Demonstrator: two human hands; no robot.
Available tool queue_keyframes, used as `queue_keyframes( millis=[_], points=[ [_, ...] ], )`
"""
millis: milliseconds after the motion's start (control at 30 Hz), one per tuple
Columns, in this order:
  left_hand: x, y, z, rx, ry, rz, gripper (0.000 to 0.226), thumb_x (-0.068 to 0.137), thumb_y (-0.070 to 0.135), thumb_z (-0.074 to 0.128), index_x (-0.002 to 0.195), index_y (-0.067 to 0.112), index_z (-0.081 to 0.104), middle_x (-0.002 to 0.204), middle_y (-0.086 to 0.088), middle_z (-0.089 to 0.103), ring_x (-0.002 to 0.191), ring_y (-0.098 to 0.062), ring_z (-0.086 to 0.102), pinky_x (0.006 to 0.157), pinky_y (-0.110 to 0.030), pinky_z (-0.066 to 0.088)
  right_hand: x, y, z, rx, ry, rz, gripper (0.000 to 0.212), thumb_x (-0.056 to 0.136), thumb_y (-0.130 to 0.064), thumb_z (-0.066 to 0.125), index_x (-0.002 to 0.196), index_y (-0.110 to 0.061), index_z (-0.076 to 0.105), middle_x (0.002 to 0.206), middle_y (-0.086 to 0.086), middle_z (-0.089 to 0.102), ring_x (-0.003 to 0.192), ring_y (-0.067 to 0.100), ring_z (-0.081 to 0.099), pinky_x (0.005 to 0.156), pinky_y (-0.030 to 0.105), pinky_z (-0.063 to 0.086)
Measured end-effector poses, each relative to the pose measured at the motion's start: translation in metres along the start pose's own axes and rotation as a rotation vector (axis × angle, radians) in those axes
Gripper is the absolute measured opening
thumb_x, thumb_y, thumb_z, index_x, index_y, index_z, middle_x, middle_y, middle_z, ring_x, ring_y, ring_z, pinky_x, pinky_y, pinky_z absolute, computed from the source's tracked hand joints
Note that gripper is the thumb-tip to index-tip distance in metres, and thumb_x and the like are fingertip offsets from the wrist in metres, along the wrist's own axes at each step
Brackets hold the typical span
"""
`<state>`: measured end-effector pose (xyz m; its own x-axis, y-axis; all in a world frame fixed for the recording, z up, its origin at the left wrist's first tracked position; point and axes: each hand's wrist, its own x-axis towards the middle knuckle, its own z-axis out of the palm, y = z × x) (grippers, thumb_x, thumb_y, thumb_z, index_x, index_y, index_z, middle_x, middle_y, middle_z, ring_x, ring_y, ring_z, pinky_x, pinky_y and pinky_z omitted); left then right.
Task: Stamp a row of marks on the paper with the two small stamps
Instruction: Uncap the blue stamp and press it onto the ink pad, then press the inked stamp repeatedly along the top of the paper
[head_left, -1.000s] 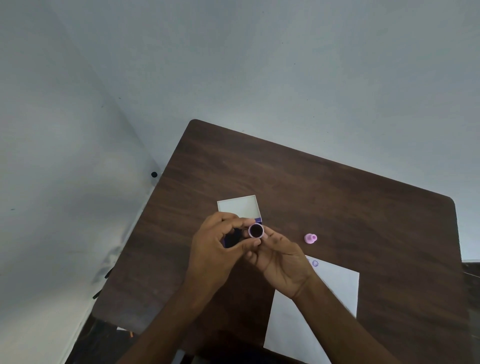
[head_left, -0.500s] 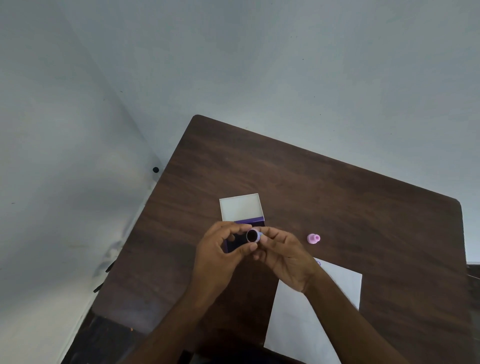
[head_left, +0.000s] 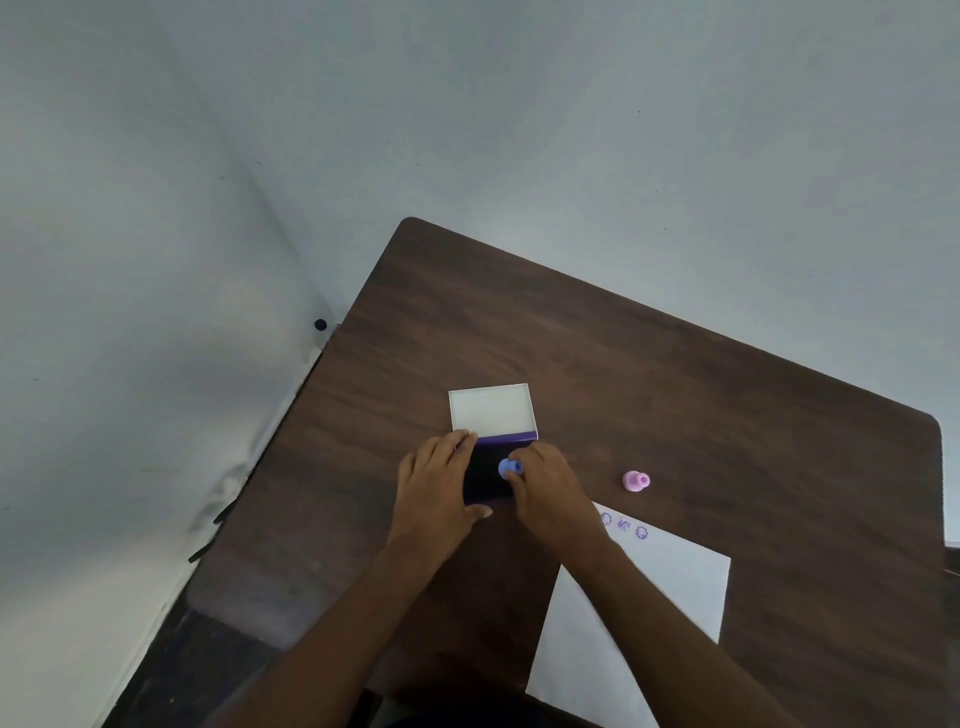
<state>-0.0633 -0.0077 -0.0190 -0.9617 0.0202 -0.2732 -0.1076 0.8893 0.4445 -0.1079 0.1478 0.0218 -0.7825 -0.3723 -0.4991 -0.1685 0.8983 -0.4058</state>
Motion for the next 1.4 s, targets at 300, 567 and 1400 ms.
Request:
queue_keyframes(
  millis=[300,567,1400],
  points=[
    [0.006,-0.006,0.003,0.036,-0.015,-0.019,0.091,0.07,0.045,0.079,0.147,0.025,0.033,0.152,0.003,0.038,0.134,-0.02,0.035,0.108,-0.036,0.029,0.02,0.003,0.017,-0.198,-0.1,0.031,0.045,0.091,-0.014,0.062,0.133,-0.011,0.047,0.136,0.011,0.051,0.125,0.023,0.048,0.108,0.031,0.036],
    [0.006,-0.008,0.002,0.042,0.009,-0.014,0.09,0.068,0.044,0.08,0.145,0.026,0.038,0.149,0.005,0.042,0.13,-0.02,0.038,0.104,-0.036,0.032,0.023,0.006,0.027,-0.332,-0.022,-0.051,0.041,0.094,-0.016,0.057,0.132,-0.006,0.046,0.137,0.014,0.05,0.127,0.025,0.045,0.109,0.033,0.033],
    [0.005,-0.007,-0.001,0.06,0.01,-0.019,0.089,0.068,0.046,0.079,0.144,0.028,0.038,0.148,0.007,0.042,0.127,-0.021,0.038,0.1,-0.036,0.033,0.018,0.01,0.027,-0.116,0.098,-0.059,0.031,0.097,-0.016,0.052,0.127,-0.005,0.051,0.132,0.015,0.052,0.122,0.026,0.048,0.105,0.032,0.036]
  ],
)
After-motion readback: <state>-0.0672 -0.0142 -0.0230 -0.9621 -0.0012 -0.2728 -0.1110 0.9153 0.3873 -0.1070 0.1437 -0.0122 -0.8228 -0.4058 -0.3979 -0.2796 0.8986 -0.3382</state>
